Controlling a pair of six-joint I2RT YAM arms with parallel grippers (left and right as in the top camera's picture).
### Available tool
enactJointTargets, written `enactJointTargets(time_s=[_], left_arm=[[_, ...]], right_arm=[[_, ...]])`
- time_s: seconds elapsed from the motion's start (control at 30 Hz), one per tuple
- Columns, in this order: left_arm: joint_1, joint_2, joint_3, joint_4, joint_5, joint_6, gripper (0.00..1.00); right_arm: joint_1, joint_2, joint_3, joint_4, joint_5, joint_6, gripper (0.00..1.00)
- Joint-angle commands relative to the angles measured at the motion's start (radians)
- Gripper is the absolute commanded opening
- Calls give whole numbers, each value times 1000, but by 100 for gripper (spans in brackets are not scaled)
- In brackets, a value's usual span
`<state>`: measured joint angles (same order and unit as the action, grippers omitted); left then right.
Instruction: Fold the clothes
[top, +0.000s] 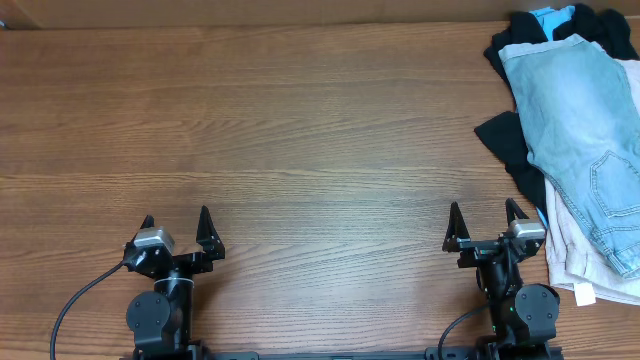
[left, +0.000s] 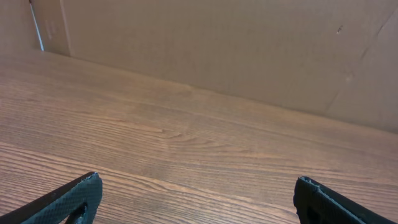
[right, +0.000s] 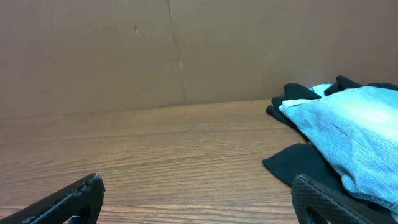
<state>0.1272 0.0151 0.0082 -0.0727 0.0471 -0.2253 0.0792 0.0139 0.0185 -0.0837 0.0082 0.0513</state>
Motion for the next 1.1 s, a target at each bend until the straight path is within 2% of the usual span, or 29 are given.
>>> enactJointTargets(time_s=[0.0,0.13,0.37,0.6,0.73,0.83,1.0,1.07], left_arm=[[10,-10,-3,-2,-5,30,100],[10,-10,-3,4,9,17,100],[10,-10,9,98,131,8,100],[10,33,142,100,70,27,100],[10,154,274,99,69,92,100],[10,268,377,94,69,90,100],[10,552,665,-39,88,87,100],[10,715,855,-145,115,90,100]], right_arm=[[-3,-11,-10,2,17,-6,100],[-3,-11,-10,8,17,-5,100],[-3,-11,5,23,17,13,100],[-3,-10,170,25,84,-3,100],[-3,24,300,22,114,-76,100],[-3,75,399,-1,133,-101,100],[-3,224,624,-99,133,-108,100],[-3,346,793,-239,134,-108,100]])
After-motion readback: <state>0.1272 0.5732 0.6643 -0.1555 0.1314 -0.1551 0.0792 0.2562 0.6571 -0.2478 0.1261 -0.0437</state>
